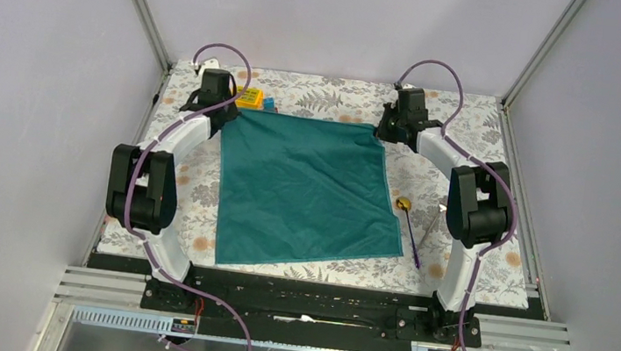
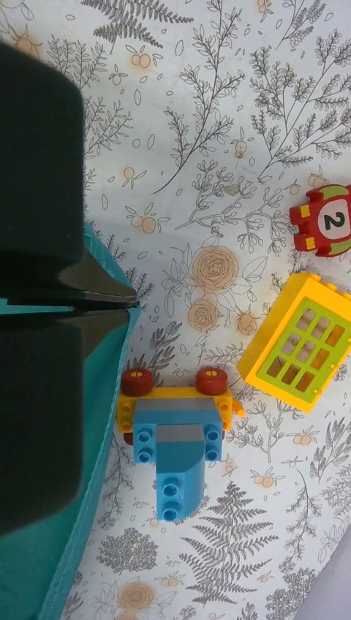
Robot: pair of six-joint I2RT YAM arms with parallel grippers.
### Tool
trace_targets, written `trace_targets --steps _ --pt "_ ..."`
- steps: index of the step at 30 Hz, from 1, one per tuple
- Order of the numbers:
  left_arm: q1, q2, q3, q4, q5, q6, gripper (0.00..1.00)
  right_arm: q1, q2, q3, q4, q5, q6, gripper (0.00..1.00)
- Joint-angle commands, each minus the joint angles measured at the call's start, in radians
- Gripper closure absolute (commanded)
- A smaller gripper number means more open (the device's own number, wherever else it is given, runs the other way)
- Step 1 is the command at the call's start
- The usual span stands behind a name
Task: Fold the napkin into a case and place the utensils inside
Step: Flatten out the crumpled napkin at the center of the board.
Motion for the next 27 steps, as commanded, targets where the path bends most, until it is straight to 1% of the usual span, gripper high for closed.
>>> trace_targets --steps 1,9,13,17,27 --pt "0.022 -0.001 0.111 -0.047 0.018 0.013 1.0 -0.008 -0.013 0.08 -0.055 -0.047 -0.012 1.0" --pt "0.082 0.009 0.142 -0.084 0.038 0.001 1.0 -0.008 -0.005 0.093 -0.041 -0.087 0.05 1.0" --pt "0.084 0.042 0.16 -0.111 0.055 -0.012 1.0 -0.008 0.039 0.151 -0.044 -0.101 0.056 1.0" --pt "0.088 0.074 0.164 -0.148 0.04 -0.044 1.0 -0.008 0.088 0.206 -0.054 -0.128 0.056 1.0" --pt "0.09 0.16 0.183 -0.19 0.053 -0.101 1.0 -0.009 0.197 0.334 -0.101 -0.123 0.012 1.0"
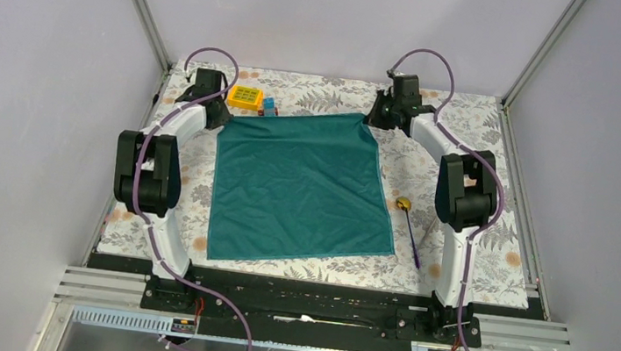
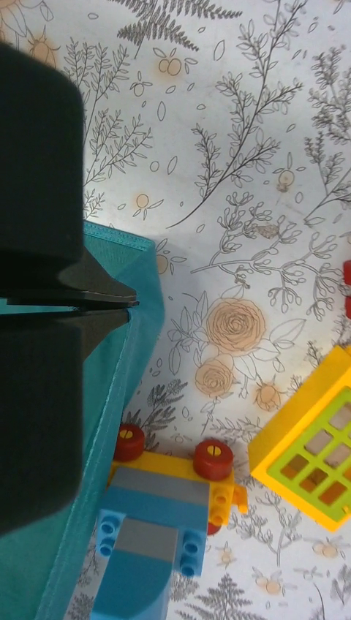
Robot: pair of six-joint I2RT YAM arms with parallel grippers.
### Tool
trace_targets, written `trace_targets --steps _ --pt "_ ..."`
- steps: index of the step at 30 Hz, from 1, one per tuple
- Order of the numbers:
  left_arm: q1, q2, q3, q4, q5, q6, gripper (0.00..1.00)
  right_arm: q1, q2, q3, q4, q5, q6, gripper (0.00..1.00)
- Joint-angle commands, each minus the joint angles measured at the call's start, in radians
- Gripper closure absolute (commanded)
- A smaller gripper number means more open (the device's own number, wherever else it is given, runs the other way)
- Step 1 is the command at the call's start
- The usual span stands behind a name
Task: Fold the napkin into a case and place the utensils inside
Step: Flatten out the crumpled napkin at the center of the board.
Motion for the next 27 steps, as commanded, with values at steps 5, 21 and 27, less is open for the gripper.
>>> trace_targets --steps 5,21,27 --pt "0.036 0.09 0.127 -0.084 -0.019 -0.061 0.98 -0.005 0.109 0.188 -0.068 0.025 -0.062 1.0" --pt "0.054 -0.176 0.015 -0.137 0.421 -0.026 0.17 0.034 -0.083 0.078 -0.283 -0.037 0.0 0.24" --pt "0.046 -0.105 -0.051 0.128 0.464 -0.178 0.44 0.078 -0.23 -0.213 -0.106 -0.146 0.074 0.27"
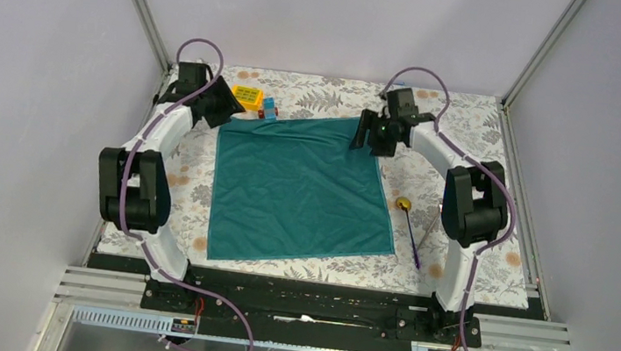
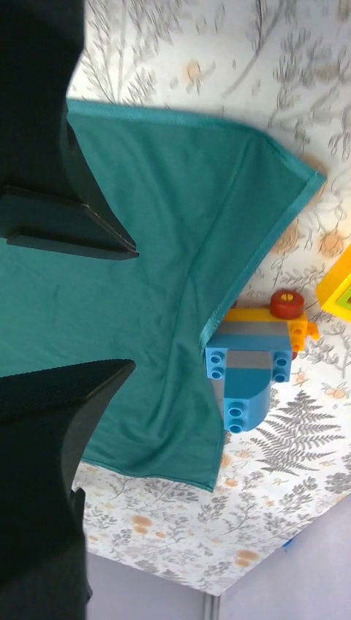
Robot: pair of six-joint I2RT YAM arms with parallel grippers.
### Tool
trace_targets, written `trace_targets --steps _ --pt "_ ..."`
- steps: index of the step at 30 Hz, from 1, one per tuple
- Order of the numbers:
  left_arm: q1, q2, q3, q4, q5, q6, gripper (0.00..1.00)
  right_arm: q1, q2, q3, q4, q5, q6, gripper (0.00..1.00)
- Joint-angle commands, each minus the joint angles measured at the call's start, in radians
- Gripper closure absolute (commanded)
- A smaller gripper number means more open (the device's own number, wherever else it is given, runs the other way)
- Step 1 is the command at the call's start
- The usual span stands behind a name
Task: Fold the napkin into a case and place the utensils inside
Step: Flatten out the crumpled napkin at the center of the board.
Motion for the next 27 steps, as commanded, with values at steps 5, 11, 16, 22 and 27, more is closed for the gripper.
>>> trace_targets --steps 5,11,16,22,27 --pt "-0.005 0.223 0.052 0.253 0.072 -0.169 0.54 0.042 -0.198 -0.26 0.253 -0.131 0.085 0.26" --pt "-0.029 0.379 0.157 0.267 0.115 -0.182 0.64 0.042 -0.227 -0.321 0.314 -0.138 0.102 0.26" --pt "-0.061 0.455 0.212 0.289 0.139 -0.178 0.67 0.042 -0.205 -0.33 0.323 -0.142 0.104 0.26" --pt "-0.089 0.535 0.282 0.304 0.178 -0.205 0.68 0.042 -0.181 -0.36 0.355 -0.148 0.114 0.26" --pt "-0.099 0.587 0.318 0.351 0.197 -0.244 0.68 0.042 -0.177 -0.365 0.356 -0.144 0.112 0.26"
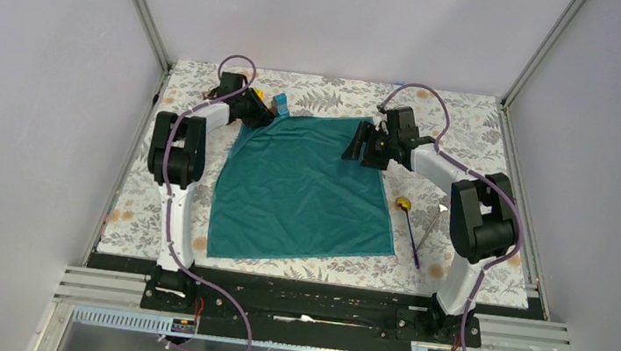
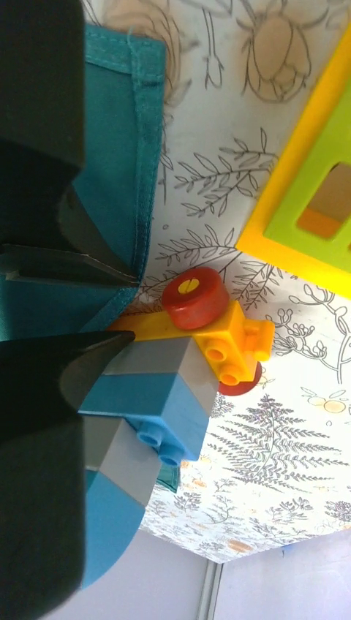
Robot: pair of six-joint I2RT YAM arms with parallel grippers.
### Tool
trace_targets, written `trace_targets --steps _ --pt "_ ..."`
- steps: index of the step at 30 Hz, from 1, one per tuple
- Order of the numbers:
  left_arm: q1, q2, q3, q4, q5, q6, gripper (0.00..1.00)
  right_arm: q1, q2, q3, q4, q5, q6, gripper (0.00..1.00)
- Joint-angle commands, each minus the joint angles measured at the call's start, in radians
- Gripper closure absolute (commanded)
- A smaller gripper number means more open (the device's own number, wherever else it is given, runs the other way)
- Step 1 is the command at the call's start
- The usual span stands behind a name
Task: Fold the napkin into a case and place the utensils inside
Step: Flatten out the crumpled napkin at the center of the board.
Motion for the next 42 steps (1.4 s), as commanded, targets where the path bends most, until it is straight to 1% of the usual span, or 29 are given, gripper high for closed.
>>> trace_targets --steps 1,6,9,11,13,14,16,17,19,21,23,25,29,31,33,35,38,40,42 --pt "-0.001 0.05 0.068 0.088 0.045 -0.052 0.68 -0.002 -0.005 -0.002 0.035 -0.017 0.005 0.26" --pt "-0.004 0.142 0.175 0.124 0.078 -0.092 0.67 -0.001 -0.008 -0.016 0.039 -0.017 0.01 0.25" --pt "-0.004 0.208 0.264 0.171 0.124 -0.128 0.65 -0.002 -0.011 -0.03 0.036 -0.019 0.008 0.24" --pt "-0.003 0.236 0.331 0.126 0.127 -0.106 0.63 -0.002 -0.014 -0.041 0.026 -0.017 0.004 0.24" --pt "0.0 0.215 0.358 0.033 0.077 -0.034 0.58 -0.001 -0.018 -0.047 0.0 -0.006 -0.001 0.23" --pt "0.003 0.172 0.348 -0.007 0.04 0.007 0.55 -0.001 -0.022 -0.05 -0.013 0.003 -0.005 0.23" --pt "0.009 0.087 0.309 -0.089 -0.054 0.09 0.43 0.003 -0.036 -0.059 -0.042 0.03 -0.015 0.22" --pt "0.012 0.036 0.281 -0.135 -0.091 0.126 0.37 0.007 -0.041 -0.063 -0.059 0.046 -0.023 0.22" --pt "0.016 -0.065 0.218 -0.179 -0.149 0.201 0.27 0.022 -0.048 -0.064 -0.099 0.083 -0.041 0.22" --pt "0.015 -0.151 0.166 -0.228 -0.187 0.252 0.22 0.043 -0.057 -0.076 -0.119 0.108 -0.051 0.22" --pt "0.016 -0.213 0.12 -0.29 -0.189 0.278 0.21 0.061 -0.061 -0.095 -0.126 0.114 -0.048 0.22" --pt "0.014 -0.279 0.035 -0.314 -0.167 0.272 0.21 0.084 -0.064 -0.112 -0.128 0.113 -0.039 0.22" --pt "-0.029 -0.441 -0.25 -0.25 -0.136 0.24 0.27 0.14 -0.083 -0.151 -0.124 0.156 -0.01 0.22" --pt "-0.061 -0.499 -0.356 -0.233 -0.129 0.216 0.29 0.159 -0.09 -0.171 -0.125 0.187 0.001 0.22" --pt "-0.087 -0.571 -0.459 -0.215 -0.134 0.193 0.29 0.177 -0.098 -0.192 -0.14 0.228 -0.001 0.22" --pt "-0.11 -0.637 -0.576 -0.169 -0.133 0.162 0.25 0.19 -0.117 -0.227 -0.147 0.258 -0.002 0.21" --pt "-0.113 -0.725 -0.765 -0.093 -0.07 0.084 0.18 0.193 -0.147 -0.289 -0.149 0.273 -0.004 0.2" --pt "-0.112 -0.789 -0.866 -0.091 -0.083 0.056 0.17 0.194 -0.171 -0.329 -0.148 0.278 -0.007 0.2" --pt "-0.111 -0.87 -0.949 -0.123 -0.157 0.018 0.16 0.196 -0.198 -0.38 -0.133 0.27 -0.006 0.2"
